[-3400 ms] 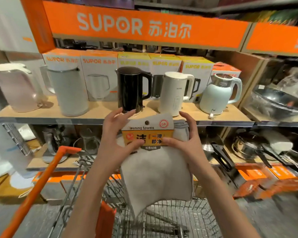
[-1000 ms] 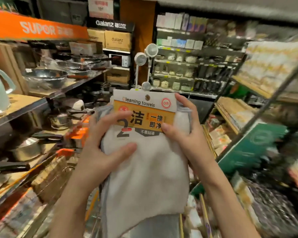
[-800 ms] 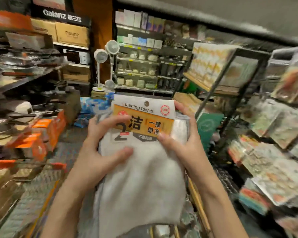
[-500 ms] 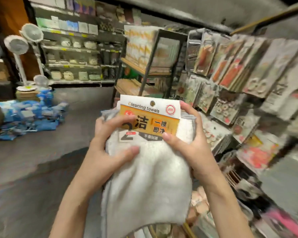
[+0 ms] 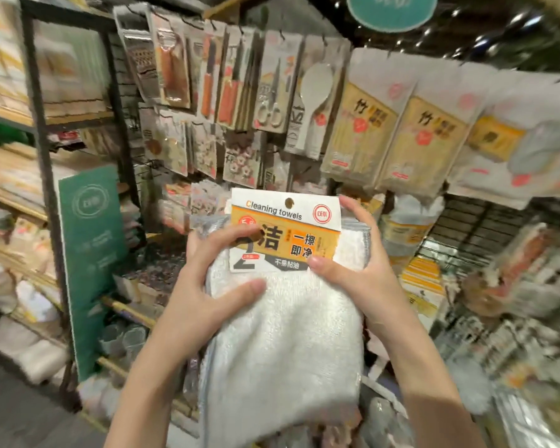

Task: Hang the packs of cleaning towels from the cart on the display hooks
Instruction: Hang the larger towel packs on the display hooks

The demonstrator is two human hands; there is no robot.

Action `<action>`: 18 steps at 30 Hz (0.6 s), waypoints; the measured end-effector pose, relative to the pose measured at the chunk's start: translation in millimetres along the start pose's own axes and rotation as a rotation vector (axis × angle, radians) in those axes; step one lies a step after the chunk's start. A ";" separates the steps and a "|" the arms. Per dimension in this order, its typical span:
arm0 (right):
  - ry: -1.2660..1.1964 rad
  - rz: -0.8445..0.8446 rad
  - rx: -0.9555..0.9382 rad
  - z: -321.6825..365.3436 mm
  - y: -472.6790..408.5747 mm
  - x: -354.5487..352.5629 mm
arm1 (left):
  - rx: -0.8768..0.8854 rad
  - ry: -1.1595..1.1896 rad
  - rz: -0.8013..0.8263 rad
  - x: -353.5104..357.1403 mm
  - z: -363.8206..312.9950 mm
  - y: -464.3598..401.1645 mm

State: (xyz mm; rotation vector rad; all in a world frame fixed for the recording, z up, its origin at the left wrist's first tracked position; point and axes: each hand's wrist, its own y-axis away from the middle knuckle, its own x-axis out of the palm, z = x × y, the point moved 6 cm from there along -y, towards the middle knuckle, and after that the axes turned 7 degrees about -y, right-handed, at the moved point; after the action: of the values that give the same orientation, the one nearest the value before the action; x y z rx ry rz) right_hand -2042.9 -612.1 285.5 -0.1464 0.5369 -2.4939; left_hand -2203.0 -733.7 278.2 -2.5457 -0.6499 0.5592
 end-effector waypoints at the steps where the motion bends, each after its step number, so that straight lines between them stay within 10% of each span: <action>1: 0.022 -0.044 0.004 3.0 5.6 -10.4 | 0.014 0.017 0.034 8.9 -0.9 -2.6; 18: 0.163 -0.607 0.067 -1.1 120.6 -225.2 | 0.016 0.271 0.413 254.1 -14.8 2.1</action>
State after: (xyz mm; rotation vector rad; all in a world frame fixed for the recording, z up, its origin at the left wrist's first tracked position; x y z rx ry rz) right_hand -1794.4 -575.8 238.4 -0.0885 0.5314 -3.1331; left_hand -1990.3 -606.2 221.1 -2.6846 -0.0224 0.3341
